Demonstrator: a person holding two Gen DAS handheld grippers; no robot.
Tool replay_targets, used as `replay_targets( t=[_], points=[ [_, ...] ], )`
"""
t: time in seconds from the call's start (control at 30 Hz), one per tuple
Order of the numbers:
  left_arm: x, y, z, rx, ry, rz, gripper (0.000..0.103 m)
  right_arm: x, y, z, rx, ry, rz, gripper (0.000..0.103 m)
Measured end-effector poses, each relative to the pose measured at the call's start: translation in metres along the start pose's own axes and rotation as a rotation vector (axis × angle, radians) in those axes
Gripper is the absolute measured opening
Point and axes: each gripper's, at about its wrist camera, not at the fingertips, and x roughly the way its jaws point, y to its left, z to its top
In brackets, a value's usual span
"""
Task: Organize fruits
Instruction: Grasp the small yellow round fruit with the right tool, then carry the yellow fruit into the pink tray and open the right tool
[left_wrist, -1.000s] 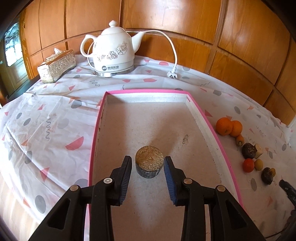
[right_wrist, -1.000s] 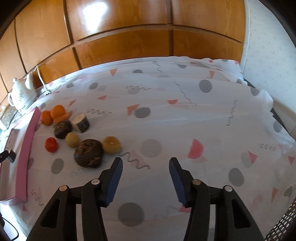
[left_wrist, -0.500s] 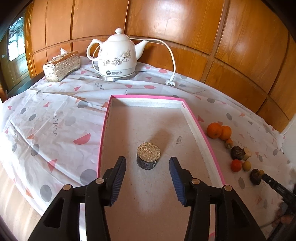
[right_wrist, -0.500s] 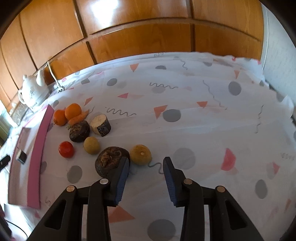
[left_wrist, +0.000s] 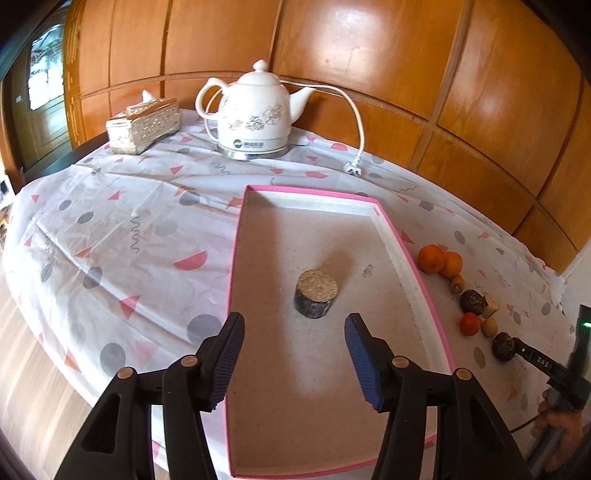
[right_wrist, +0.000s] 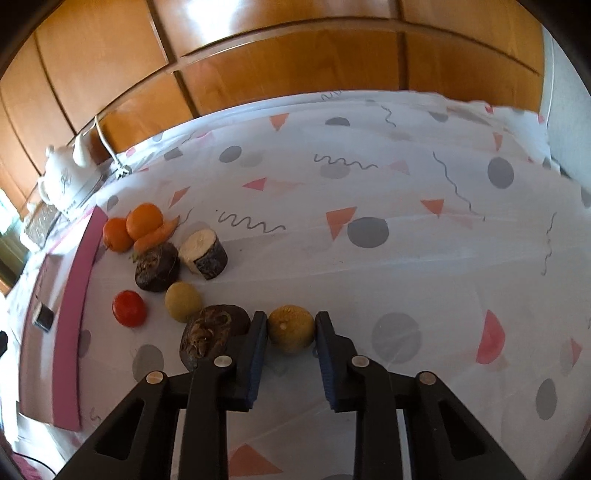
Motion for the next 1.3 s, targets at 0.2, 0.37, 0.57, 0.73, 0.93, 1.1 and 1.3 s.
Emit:
replay_targets(
  t=[0.2, 0.37, 0.57, 0.73, 0.93, 1.1, 1.3],
  points=[
    [-0.007, 0.012, 0.0, -0.037, -0.029, 0.031, 0.062, -0.014, -0.003, 0.005, 0.003, -0.038, -0.015, 0.026],
    [-0.007, 0.023, 0.0, -0.065, -0.031, 0.047, 0.063, -0.041, 0.03, 0.017, -0.086, -0.097, 0.071, 0.026],
    [-0.007, 0.033, -0.002, -0.088, -0.027, 0.057, 0.064, -0.047, 0.111, 0.012, -0.319, -0.064, 0.261, 0.026],
    [-0.008, 0.04, -0.003, -0.103, -0.028, 0.068, 0.066, -0.037, 0.182, -0.014, -0.524, 0.004, 0.356, 0.026],
    [-0.009, 0.044, -0.005, -0.111, -0.023, 0.067, 0.071, -0.016, 0.232, -0.029, -0.659, 0.053, 0.358, 0.026],
    [-0.008, 0.045, -0.007, -0.114, -0.023, 0.06, 0.071, 0.009, 0.252, -0.031, -0.696, 0.101, 0.324, 0.026],
    [-0.007, 0.044, -0.008, -0.116, -0.014, 0.059, 0.071, 0.015, 0.256, -0.034, -0.678, 0.117, 0.308, 0.026]
  ],
)
